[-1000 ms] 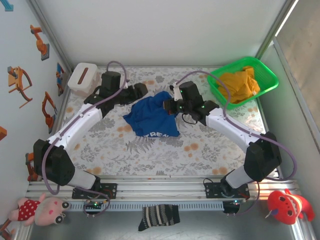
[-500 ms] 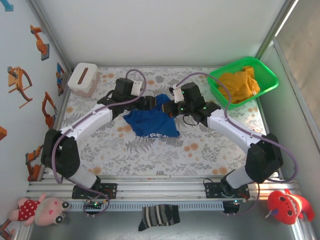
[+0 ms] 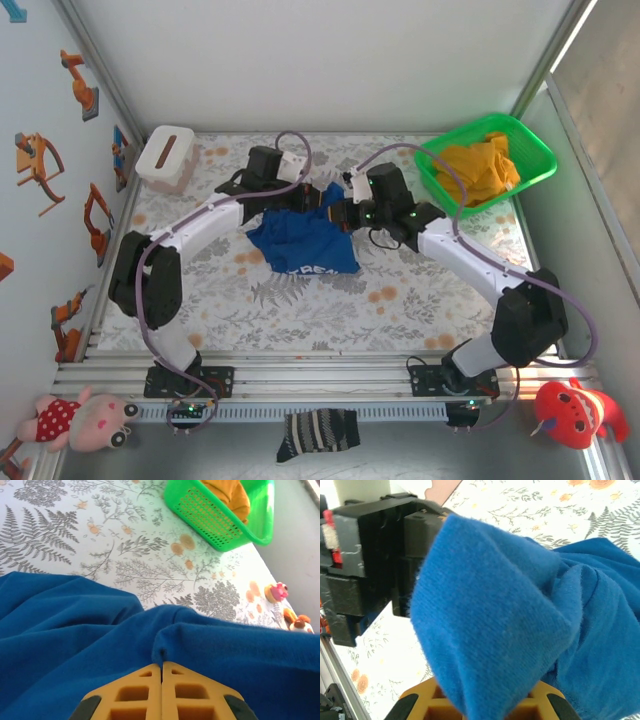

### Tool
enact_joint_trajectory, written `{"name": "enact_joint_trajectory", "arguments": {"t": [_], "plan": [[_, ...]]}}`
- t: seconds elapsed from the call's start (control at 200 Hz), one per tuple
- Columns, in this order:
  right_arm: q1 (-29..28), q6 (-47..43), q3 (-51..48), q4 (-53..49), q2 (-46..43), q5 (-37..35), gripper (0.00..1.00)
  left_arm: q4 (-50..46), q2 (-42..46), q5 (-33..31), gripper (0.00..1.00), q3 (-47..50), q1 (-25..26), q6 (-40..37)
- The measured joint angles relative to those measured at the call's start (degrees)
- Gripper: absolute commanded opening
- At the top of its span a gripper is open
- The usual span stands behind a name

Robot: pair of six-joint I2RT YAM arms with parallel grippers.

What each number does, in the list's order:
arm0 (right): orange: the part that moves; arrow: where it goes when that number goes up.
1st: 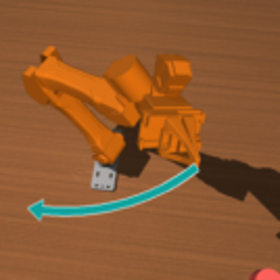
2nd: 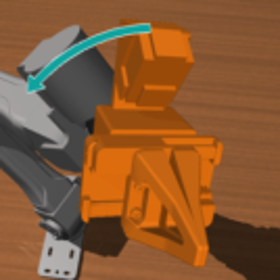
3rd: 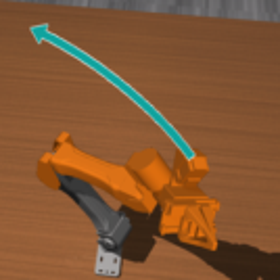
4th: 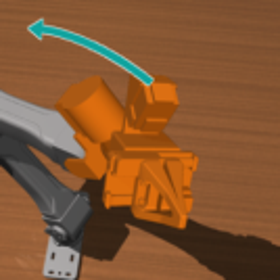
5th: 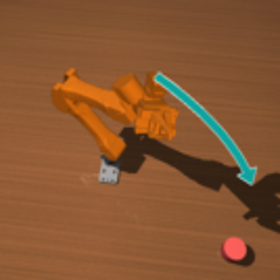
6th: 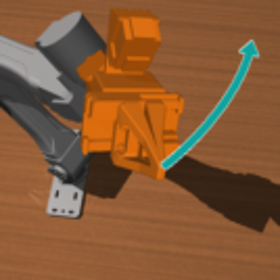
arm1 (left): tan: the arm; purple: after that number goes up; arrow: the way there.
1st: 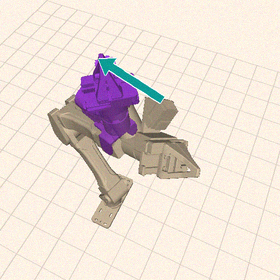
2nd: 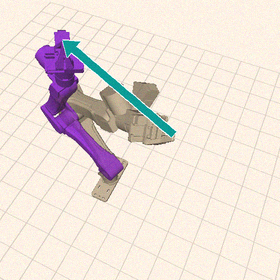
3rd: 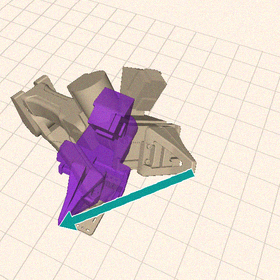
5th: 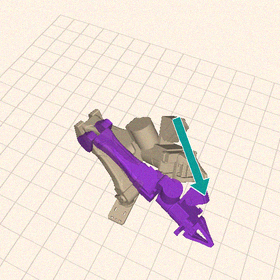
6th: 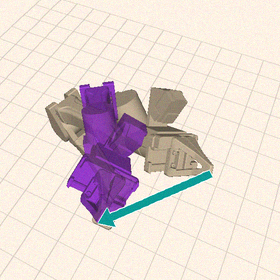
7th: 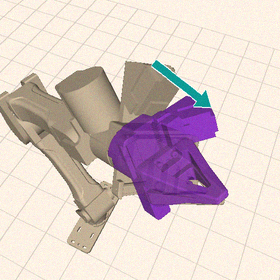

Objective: Fold the inside-out t-shirt

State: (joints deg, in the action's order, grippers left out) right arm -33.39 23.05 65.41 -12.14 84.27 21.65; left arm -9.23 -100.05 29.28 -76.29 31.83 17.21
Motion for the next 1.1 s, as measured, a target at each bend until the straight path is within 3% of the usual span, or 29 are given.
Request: {"name": "enact_joint_trajectory", "arguments": {"t": [0.125,0.366,0.516,0.606,0.921,1.097], "plan": [[1.7,0.0,-1.0,0.0,-1.0,0.0,0.00,0.8,3.6,0.6,0.00,1.0,-2.4,4.1],[3.0,0.4,-1.4,2.7,3.1,0.4,0.29,0.7,17.2,0.6,0.00,2.9,-6.1,10.3],[3.3,2.1,-1.8,3.8,6.6,0.1,0.35,0.8,22.9,0.6,0.00,4.4,-6.0,12.2],[3.3,3.8,-3.1,4.8,6.0,0.0,0.37,0.6,23.8,0.4,0.00,5.4,-6.0,12.8],[2.1,10.0,-5.7,5.2,-5.4,-2.9,0.64,0.2,23.3,0.3,0.00,9.0,-5.9,13.7],[-0.3,11.6,1.7,4.5,-0.9,-5.0,0.65,0.3,23.2,0.3,0.00,9.0,-5.0,14.1]]}}
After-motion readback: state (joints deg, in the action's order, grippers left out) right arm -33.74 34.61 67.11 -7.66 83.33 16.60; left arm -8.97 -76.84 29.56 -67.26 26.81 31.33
